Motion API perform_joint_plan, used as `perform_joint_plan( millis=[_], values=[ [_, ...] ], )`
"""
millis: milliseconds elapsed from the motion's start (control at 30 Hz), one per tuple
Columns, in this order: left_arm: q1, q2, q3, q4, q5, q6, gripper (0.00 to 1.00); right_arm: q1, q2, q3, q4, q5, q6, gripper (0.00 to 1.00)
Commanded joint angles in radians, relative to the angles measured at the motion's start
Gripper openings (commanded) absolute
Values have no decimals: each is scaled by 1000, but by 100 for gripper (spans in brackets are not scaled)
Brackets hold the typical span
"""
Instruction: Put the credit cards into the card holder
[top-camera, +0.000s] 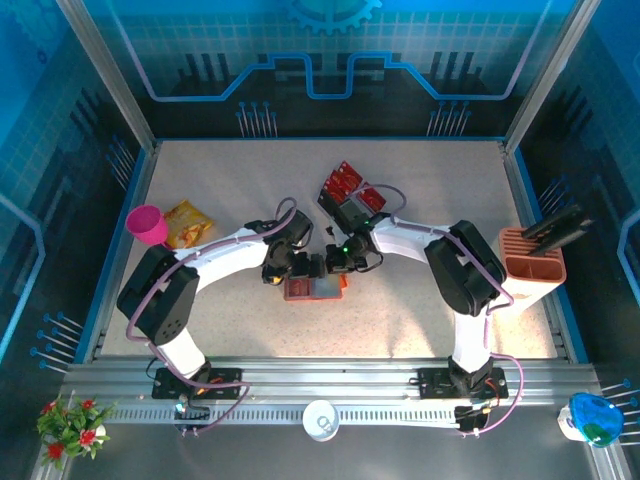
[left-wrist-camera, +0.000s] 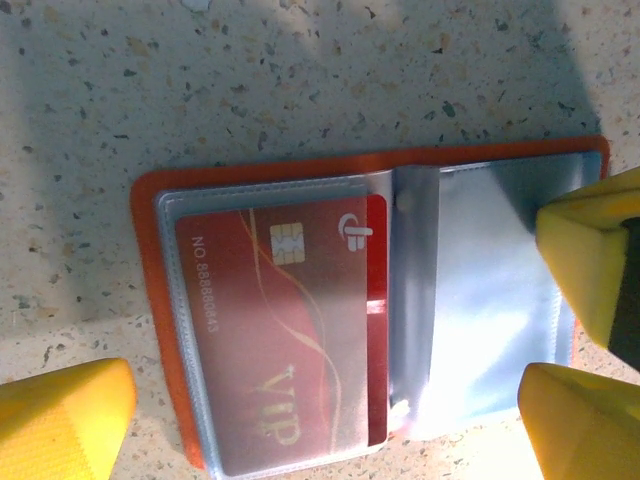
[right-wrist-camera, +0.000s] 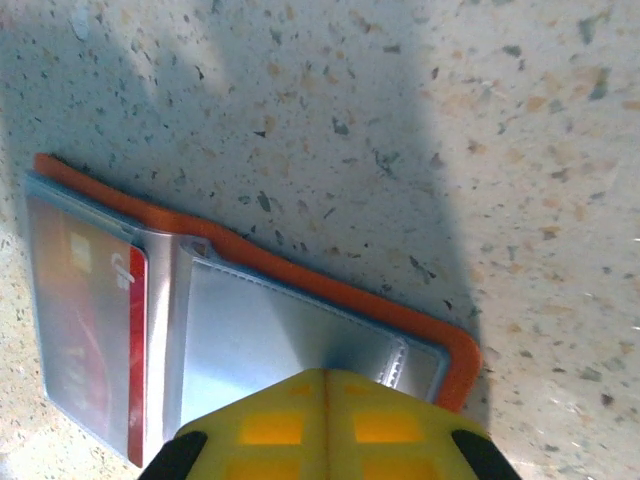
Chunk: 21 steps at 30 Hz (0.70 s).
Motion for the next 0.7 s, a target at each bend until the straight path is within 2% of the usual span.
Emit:
perform_joint_plan(
  millis=[0,467,667],
  values=[
    [-7,23,-22,19,15,18,99,6,27,-14,22,-49,16,6],
    [-7,45,-70,45,-14,33,99,10,40,-45,93,-97,92,6],
    [-7,66,-82,16,-68,30,99,7,37,-40,90,-96,97,6]
  ],
)
